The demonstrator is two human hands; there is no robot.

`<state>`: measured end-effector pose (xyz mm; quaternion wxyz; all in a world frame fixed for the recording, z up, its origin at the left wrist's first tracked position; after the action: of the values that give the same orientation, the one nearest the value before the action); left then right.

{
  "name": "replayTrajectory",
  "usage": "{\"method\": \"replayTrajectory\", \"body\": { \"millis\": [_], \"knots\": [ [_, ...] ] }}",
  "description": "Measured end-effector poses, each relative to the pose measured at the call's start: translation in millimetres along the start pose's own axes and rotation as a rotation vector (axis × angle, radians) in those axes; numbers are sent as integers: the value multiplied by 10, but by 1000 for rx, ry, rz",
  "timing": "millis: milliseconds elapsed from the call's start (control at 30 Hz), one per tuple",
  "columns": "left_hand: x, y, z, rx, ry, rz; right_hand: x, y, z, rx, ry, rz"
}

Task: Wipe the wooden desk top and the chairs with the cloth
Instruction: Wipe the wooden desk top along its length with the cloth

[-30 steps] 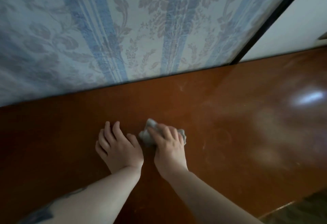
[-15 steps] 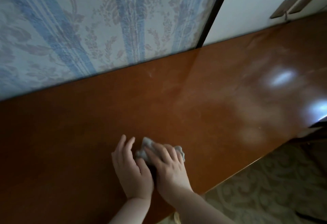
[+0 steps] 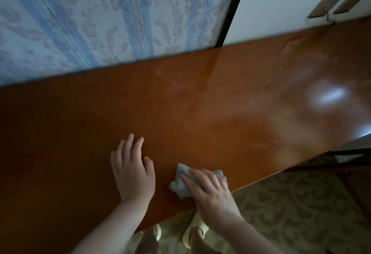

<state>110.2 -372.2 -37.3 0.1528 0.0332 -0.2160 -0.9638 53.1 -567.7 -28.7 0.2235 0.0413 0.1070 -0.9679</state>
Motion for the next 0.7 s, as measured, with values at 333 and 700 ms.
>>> {"method": "replayTrajectory", "body": {
  "millis": [333,700],
  "knots": [
    [283,468,-317,0,10,95,-243,348,27,-130,105,-364],
    [269,494,-409,-152,-45,89,-559,1426,61,-173,37,-656]
  ]
}}
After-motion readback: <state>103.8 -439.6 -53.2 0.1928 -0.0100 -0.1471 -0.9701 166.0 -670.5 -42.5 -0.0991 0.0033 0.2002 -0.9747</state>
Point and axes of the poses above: each hand's wrist, its own x-axis away from the middle knuckle, its own z-axis out of the back of the hand, y = z × x, the point moved 10 cm from there along -x, towards the middle knuckle, and after that the axes turned 2 degrees about -z, right-handed, at the moved point
